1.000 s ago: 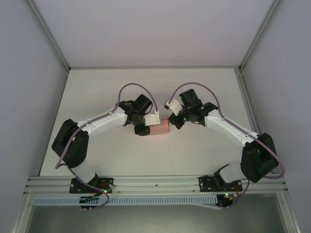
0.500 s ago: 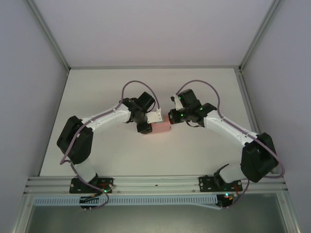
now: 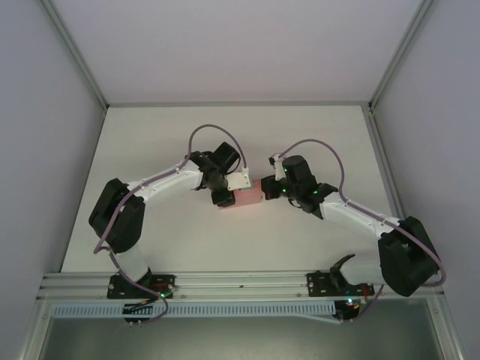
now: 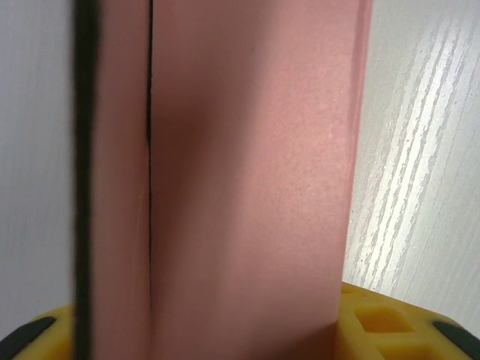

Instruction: Assemble paper box

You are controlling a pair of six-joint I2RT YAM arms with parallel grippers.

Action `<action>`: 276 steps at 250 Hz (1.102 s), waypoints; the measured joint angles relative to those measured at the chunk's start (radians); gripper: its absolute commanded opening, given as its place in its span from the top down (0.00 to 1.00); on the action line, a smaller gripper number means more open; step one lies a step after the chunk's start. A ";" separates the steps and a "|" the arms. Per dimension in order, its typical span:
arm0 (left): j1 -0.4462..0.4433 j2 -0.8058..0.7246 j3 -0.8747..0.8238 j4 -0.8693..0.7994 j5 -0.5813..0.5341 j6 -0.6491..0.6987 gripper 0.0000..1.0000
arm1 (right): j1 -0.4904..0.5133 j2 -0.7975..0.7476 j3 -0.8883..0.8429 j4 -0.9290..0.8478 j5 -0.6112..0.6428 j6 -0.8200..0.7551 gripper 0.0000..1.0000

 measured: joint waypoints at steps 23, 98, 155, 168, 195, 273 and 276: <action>0.000 0.000 0.000 0.008 0.000 -0.010 0.48 | 0.008 -0.007 -0.040 0.068 0.020 -0.021 1.00; 0.000 0.000 0.011 0.024 -0.008 -0.037 0.23 | 0.060 -0.031 -0.124 0.200 0.123 -0.068 1.00; -0.031 -0.038 0.029 0.053 -0.055 -0.082 0.00 | 0.129 -0.039 -0.065 0.076 0.222 -0.057 1.00; -0.048 -0.066 0.027 0.062 -0.073 -0.097 0.00 | 0.145 -0.042 -0.050 0.042 0.249 -0.051 1.00; -0.070 -0.143 0.017 0.088 -0.116 -0.165 0.00 | 0.174 -0.050 -0.032 -0.003 0.286 -0.048 1.00; -0.068 -0.375 -0.154 0.109 -0.283 -0.531 0.23 | 0.233 -0.019 0.017 -0.076 0.390 -0.037 1.00; -0.068 -0.381 -0.162 0.109 -0.284 -0.547 0.24 | 0.234 -0.018 0.019 -0.078 0.394 -0.035 1.00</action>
